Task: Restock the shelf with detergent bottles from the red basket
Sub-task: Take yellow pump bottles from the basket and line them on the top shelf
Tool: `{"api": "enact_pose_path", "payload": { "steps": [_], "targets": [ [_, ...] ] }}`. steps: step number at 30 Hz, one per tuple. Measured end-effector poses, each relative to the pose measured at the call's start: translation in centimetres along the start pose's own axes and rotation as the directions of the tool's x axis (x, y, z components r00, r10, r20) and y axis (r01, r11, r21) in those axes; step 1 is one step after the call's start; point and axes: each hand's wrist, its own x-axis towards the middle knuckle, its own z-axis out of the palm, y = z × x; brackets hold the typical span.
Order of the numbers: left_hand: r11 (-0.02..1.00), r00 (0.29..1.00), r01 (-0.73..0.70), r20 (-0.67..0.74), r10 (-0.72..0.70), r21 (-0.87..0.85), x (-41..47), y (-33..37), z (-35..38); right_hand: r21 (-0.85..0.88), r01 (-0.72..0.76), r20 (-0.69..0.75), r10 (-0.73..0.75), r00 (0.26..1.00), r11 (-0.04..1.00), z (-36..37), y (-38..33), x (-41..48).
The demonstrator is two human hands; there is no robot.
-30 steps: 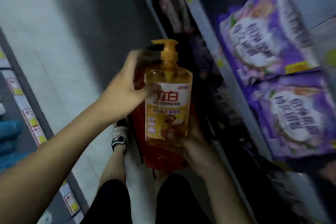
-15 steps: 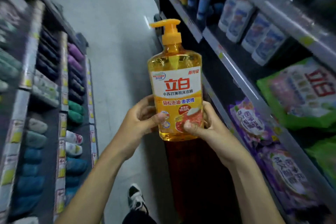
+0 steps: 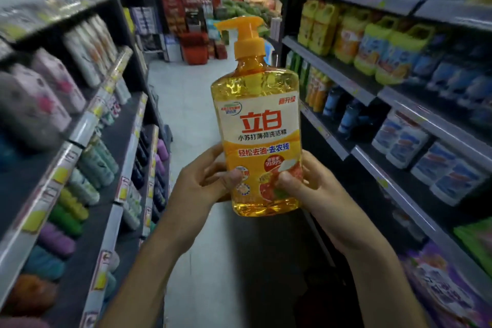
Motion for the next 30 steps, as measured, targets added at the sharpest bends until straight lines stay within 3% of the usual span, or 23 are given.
{"api": "enact_pose_path", "payload": {
  "steps": [9,16,24,30],
  "targets": [
    [0.995,0.996,-0.093,0.019,0.092,0.047,4.1,3.1,-6.7,0.015,0.109,0.023,-0.109,0.994,0.994,4.4,-2.8,7.1],
    [0.988,0.994,-0.112,0.022,0.11,0.107,11.7,2.9,-9.7,0.077,0.166,-0.069,-0.161,0.985,0.983,4.8,-2.6,14.7],
    [0.966,0.987,-0.159,0.052,0.151,0.206,25.1,2.4,-9.9,0.142,0.228,-0.092,-0.216,0.972,0.963,-0.3,-0.8,27.4],
    [0.961,0.99,-0.142,0.016,0.142,0.236,36.1,1.8,-9.4,0.096,0.253,-0.082,-0.246,0.966,0.963,-4.8,-0.3,37.5]
  ]
}}
